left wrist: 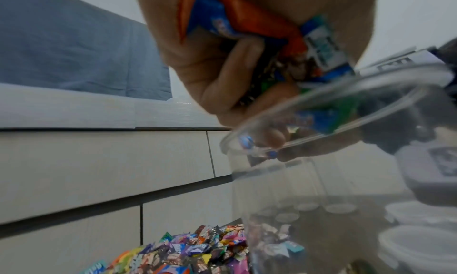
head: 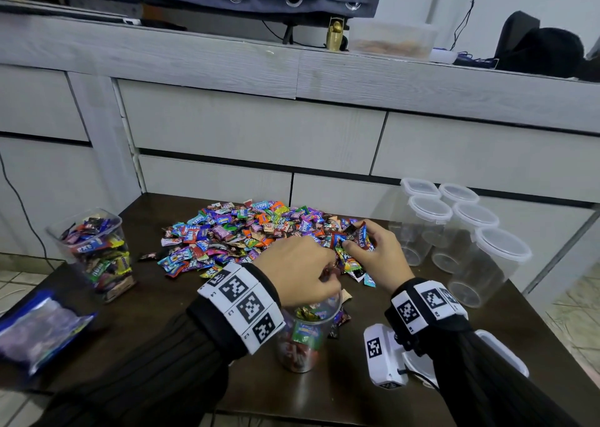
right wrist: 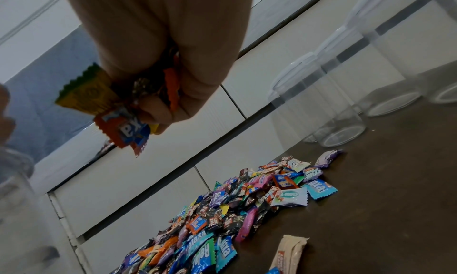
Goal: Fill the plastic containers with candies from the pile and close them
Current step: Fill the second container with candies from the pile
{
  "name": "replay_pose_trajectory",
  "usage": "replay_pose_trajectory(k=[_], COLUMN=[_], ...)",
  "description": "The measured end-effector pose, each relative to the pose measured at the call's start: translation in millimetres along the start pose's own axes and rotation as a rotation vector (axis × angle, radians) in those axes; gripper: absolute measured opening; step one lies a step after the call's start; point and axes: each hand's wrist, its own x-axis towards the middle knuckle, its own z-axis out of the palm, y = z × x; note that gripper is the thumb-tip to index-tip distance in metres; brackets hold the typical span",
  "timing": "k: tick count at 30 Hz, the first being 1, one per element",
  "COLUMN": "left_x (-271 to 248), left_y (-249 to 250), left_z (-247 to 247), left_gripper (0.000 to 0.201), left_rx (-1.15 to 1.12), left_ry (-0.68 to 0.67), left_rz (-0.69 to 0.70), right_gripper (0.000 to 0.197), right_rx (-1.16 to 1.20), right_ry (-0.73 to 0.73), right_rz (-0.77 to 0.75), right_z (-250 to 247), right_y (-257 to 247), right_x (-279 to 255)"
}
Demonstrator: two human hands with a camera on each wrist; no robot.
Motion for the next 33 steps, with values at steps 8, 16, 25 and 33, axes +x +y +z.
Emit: replay_pose_trajectory(k=[8, 16, 25, 33], left_x=[-1, -1, -4, -22], left_y=[11, 11, 12, 0], left_z=[20, 27, 24, 28], left_gripper=[0.026, 0.027, 0.039, 0.024], left_rx=[-0.27, -0.456, -0.498, -0.374], left_ry=[0.188, 0.205, 0.192, 0.106], left_rz=[-0.1, -0.215, -0.132, 0.065], right_gripper=[0.018, 0.021, 0.016, 0.015], right_rx=[0.033, 0.056, 0.077, 0.078], right_ry=[0.004, -0.01, -0.01, -0.007], right_rz=[-0.024, -0.013, -0.013, -0.028], right_z=[-1, -2, -2, -2], right_y=[2, 4, 6, 6], right_x=[0, -1, 0, 2])
